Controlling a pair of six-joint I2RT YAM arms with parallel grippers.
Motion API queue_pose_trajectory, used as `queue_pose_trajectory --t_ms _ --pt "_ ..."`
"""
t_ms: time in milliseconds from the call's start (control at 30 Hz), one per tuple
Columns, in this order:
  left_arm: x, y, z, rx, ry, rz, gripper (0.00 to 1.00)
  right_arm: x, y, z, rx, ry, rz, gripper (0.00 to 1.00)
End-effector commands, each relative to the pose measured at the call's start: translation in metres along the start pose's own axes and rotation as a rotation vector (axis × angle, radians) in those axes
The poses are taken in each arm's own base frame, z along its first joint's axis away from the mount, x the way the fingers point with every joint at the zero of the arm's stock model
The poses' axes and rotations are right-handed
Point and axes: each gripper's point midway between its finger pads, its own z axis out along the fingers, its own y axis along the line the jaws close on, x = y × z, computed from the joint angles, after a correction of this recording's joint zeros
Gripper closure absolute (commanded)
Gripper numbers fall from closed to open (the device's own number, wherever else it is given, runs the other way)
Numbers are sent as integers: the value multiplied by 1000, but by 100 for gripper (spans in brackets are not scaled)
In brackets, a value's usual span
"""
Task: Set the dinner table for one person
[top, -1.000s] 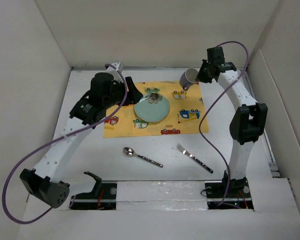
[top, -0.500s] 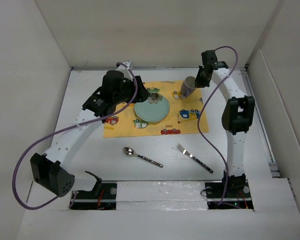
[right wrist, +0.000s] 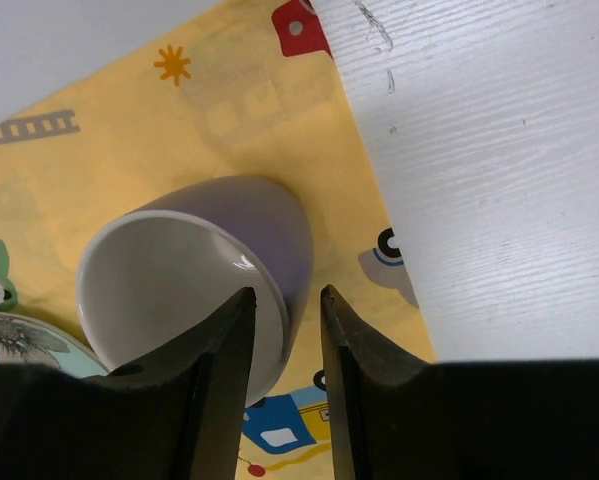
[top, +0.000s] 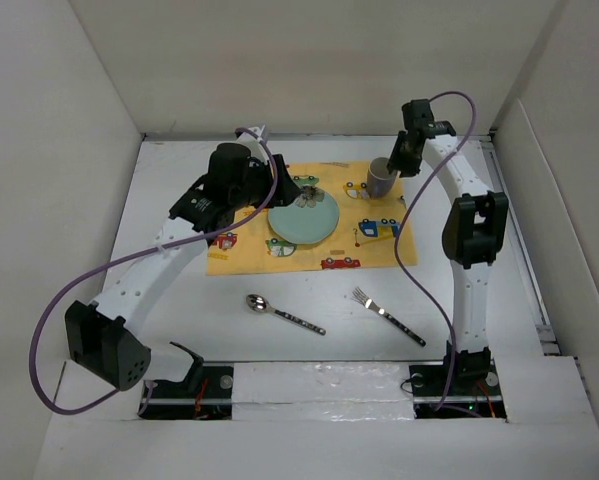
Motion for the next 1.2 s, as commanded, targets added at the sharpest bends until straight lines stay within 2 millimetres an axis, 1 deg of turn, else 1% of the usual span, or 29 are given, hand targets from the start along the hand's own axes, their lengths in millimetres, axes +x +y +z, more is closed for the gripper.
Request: queue_pose_trajectory --t_ms 0,33,100,200,233,267,300,333,367,400,433,467,500,533,567,600,633,667,700,733,800,833,867,900,933,1033,1067,1100,1167 --pt "-18 -11 -17 31 -75 28 49 -33 16 -33 -67 -104 14 61" --pt "-17 -10 -19 26 -73 27 49 -41 16 -38 -79 -117 26 59" --pt "-16 -8 -22 17 -77 25 49 -44 16 -45 -99 -107 39 56" --pt "-16 -5 -29 -4 -81 35 49 -56 14 -75 -118 -152 51 55" --pt "-15 -3 -31 -15 -75 38 49 -67 16 -108 -149 -208 54 60" --pt "-19 -2 -34 -29 -87 44 52 -61 14 -112 -161 -216 48 67" --pt "-18 0 -35 -36 -84 48 53 -61 12 -123 -173 -243 46 73" --pt "-17 3 -38 -54 -80 57 57 -63 24 -139 -222 -304 32 98" --pt "-16 5 -38 -64 -78 58 68 -63 32 -187 -309 -375 21 100" --pt "-16 7 -39 -74 -78 60 81 -21 32 -168 -336 -294 -11 100" --pt "-13 10 -40 -89 -68 60 90 -3 41 -177 -399 -294 -42 100" --pt "-13 13 -42 -105 -74 60 100 15 73 -218 -562 -347 -111 100" --pt "-13 14 -42 -108 -74 60 100 63 72 -198 -576 -248 -157 100" --pt "-13 14 -43 -110 -70 61 100 89 80 -202 -614 -221 -209 100" --pt "-20 15 -47 -116 -87 58 100 119 87 -205 -647 -177 -254 100" --pt "-25 16 -50 -123 -98 52 100 159 105 -225 -717 -145 -329 99" --pt "-27 15 -53 -125 -102 50 100 201 100 -213 -708 -72 -376 78" --pt "-36 10 -58 -117 -124 43 98 221 103 -212 -705 -63 -396 66" --pt "-39 11 -62 -124 -132 32 92 260 116 -227 -758 -30 -467 55" --pt "-43 7 -66 -109 -140 22 80 285 114 -223 -759 1 -494 41" --pt "-49 -4 -74 -68 -162 4 72 313 118 -220 -739 8 -547 35" --pt "-50 -6 -77 -57 -170 -1 68 340 122 -218 -737 43 -604 34" --pt "-54 -10 -83 -48 -187 -5 63 359 130 -214 -729 66 -652 34" --pt "-53 -9 -83 -50 -183 -6 63 359 131 -214 -729 66 -652 34" --pt "-55 -7 -85 -65 -194 -8 63 377 132 -202 -692 77 -719 34" --pt "-56 -7 -88 -76 -190 -7 63 393 147 -194 -676 65 -808 36" --pt "-58 -8 -91 -74 -195 -6 63 408 147 -183 -660 101 -850 36" --pt "-57 -8 -93 -73 -195 -6 63 408 153 -182 -665 100 -854 36" --pt "-60 -7 -99 -82 -218 -4 63 426 154 -169 -649 117 -910 37"
